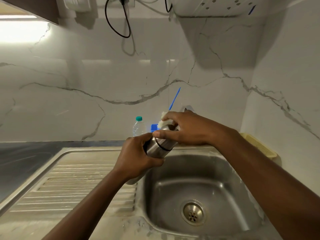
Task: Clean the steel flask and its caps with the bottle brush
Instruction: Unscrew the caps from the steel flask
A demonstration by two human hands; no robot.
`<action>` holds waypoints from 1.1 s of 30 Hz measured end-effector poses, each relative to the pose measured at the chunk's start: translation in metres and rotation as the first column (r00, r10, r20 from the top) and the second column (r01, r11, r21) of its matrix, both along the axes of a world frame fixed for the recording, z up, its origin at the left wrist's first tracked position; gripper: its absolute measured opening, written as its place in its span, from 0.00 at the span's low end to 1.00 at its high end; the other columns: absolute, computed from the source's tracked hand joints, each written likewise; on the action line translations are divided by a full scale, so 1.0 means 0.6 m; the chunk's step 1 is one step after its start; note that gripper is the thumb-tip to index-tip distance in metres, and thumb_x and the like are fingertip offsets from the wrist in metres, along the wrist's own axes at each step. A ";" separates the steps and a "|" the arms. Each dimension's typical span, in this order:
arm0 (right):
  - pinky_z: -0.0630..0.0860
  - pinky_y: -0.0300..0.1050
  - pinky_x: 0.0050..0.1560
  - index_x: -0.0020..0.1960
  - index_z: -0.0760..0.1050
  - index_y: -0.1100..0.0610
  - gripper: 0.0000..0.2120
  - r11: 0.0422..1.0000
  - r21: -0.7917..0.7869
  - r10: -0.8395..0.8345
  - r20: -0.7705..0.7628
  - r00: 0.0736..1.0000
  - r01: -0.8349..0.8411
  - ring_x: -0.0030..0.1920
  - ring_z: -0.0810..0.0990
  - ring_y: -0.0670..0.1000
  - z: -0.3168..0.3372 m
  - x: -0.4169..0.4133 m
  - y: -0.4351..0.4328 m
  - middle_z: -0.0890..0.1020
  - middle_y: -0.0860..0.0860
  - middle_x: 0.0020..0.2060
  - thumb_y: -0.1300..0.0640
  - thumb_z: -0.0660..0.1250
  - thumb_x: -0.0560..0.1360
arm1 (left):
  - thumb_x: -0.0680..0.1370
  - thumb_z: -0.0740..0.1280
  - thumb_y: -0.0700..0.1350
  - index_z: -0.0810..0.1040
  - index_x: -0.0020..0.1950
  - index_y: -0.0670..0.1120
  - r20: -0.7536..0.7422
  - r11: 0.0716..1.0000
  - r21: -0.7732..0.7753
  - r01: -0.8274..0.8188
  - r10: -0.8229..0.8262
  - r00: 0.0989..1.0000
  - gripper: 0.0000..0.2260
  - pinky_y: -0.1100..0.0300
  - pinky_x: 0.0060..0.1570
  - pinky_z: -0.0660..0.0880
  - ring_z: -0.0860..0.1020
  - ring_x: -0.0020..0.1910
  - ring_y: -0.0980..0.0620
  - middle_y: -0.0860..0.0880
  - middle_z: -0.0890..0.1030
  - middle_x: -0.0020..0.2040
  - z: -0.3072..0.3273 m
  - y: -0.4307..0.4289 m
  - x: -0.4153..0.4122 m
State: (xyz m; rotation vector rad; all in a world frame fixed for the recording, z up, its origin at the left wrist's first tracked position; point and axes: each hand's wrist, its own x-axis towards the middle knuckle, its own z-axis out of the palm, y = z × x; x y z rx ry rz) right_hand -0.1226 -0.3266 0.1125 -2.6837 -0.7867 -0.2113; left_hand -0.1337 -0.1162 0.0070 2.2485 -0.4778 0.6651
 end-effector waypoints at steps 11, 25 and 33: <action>0.78 0.44 0.63 0.76 0.66 0.41 0.39 0.959 0.030 0.284 -0.142 0.948 -0.282 0.64 0.78 0.46 0.008 -0.012 -0.014 0.75 0.45 0.69 0.57 0.80 0.71 | 0.64 0.85 0.52 0.81 0.63 0.57 -0.019 1.000 -0.014 -0.017 0.017 1.000 0.29 0.75 0.41 0.76 0.82 0.45 0.65 0.64 0.82 0.44 0.004 -0.004 -0.012; 0.77 0.40 0.54 0.65 0.73 0.44 0.26 0.964 0.024 0.265 -0.129 0.956 -0.264 0.57 0.80 0.45 0.019 -0.014 -0.014 0.80 0.44 0.60 0.55 0.79 0.72 | 0.64 0.84 0.54 0.81 0.64 0.58 -0.027 0.999 0.021 -0.025 0.026 0.999 0.30 0.75 0.42 0.76 0.81 0.48 0.66 0.65 0.82 0.45 0.004 0.004 -0.021; 0.78 0.44 0.59 0.57 0.76 0.48 0.27 0.922 0.106 0.379 -0.052 0.924 -0.373 0.59 0.77 0.48 0.015 -0.011 0.006 0.75 0.45 0.58 0.73 0.73 0.67 | 0.63 0.85 0.54 0.83 0.62 0.58 -0.051 0.998 0.033 -0.046 0.048 0.998 0.29 0.64 0.44 0.81 0.83 0.42 0.60 0.59 0.86 0.46 0.016 0.031 -0.026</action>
